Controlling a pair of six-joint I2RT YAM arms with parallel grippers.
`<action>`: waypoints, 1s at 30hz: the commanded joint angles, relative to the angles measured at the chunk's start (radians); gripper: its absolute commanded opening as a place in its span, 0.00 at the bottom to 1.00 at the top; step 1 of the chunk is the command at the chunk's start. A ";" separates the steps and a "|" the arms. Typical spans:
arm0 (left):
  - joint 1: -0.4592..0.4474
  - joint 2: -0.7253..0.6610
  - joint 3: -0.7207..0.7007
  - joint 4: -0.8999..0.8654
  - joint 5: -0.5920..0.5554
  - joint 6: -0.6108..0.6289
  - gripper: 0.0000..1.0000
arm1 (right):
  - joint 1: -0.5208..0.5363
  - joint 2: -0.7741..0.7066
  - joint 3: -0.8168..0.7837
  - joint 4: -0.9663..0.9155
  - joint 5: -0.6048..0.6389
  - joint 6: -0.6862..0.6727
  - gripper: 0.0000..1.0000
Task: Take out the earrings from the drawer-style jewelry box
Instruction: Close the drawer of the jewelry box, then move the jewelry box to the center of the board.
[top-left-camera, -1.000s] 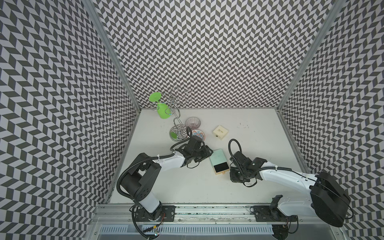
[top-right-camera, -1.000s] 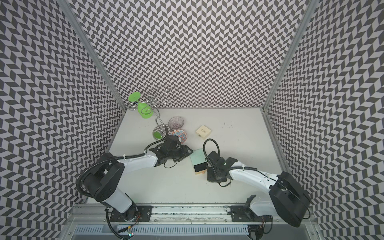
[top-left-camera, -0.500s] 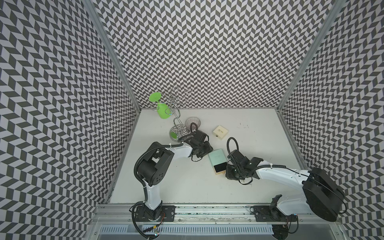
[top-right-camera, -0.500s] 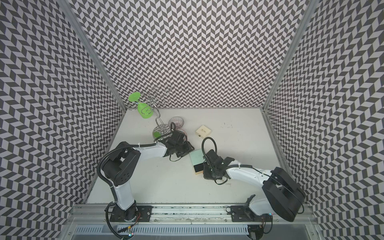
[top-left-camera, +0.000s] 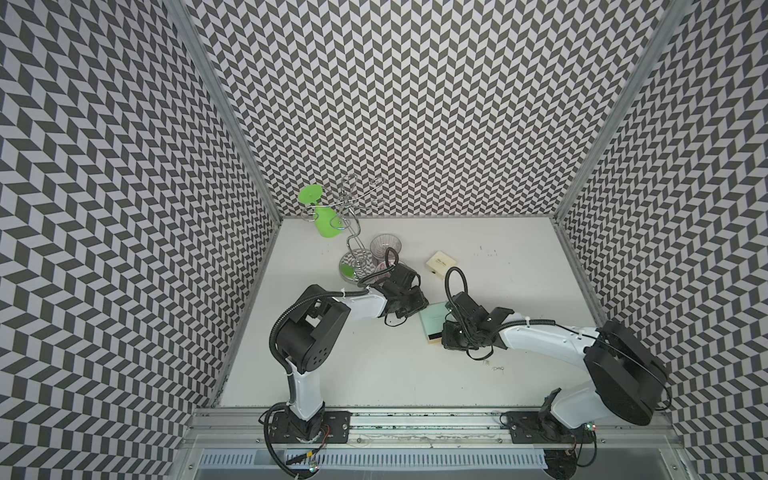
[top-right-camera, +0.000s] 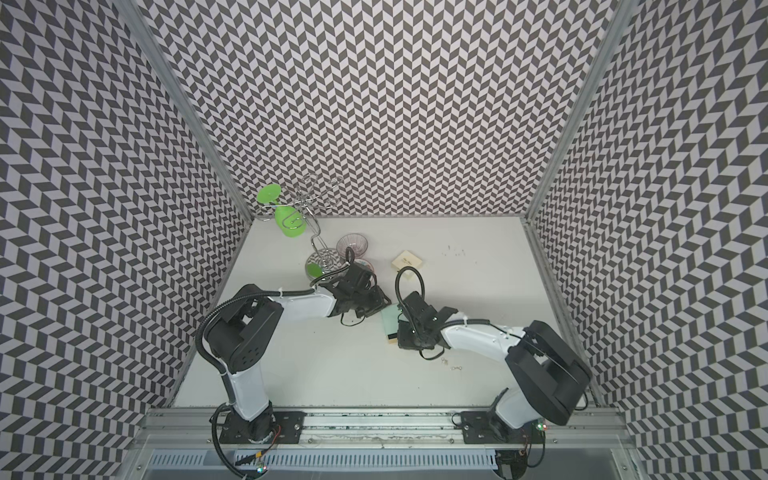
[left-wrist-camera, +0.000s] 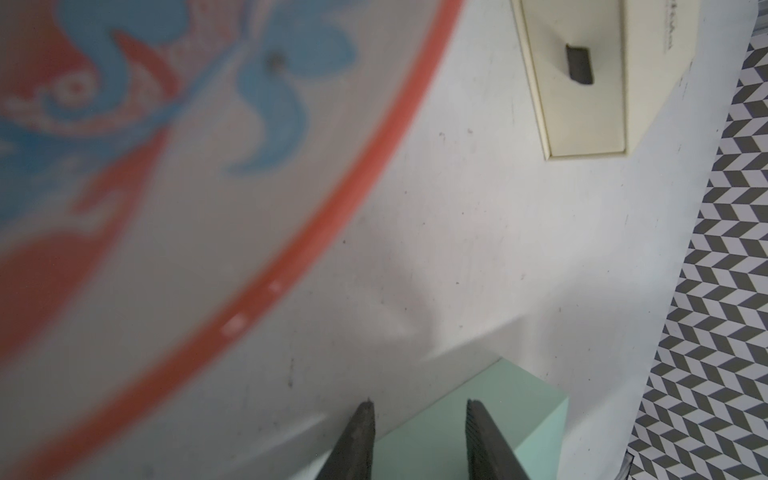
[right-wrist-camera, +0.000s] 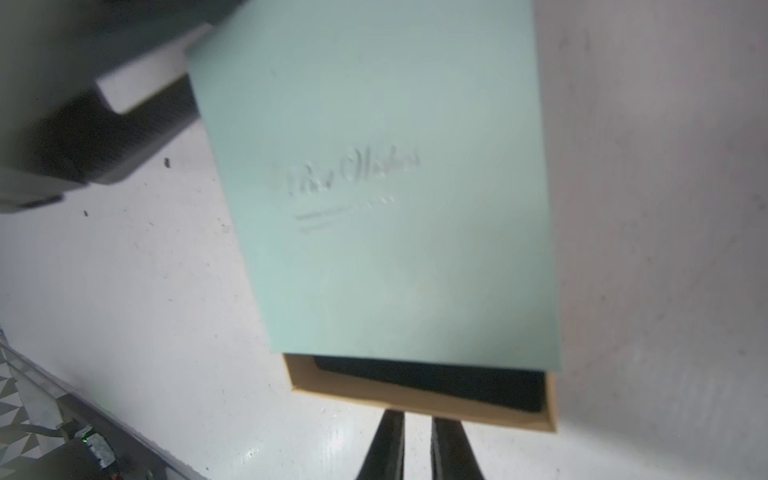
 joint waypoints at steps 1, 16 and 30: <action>-0.008 -0.022 -0.023 0.008 0.003 0.010 0.37 | 0.004 0.029 0.041 0.051 0.030 -0.016 0.15; 0.000 -0.129 -0.002 -0.079 -0.062 0.039 0.57 | -0.040 -0.104 0.058 -0.087 0.053 -0.040 0.28; 0.038 -0.450 -0.224 -0.104 0.066 0.123 0.64 | -0.303 0.016 0.101 -0.019 -0.295 -0.381 0.43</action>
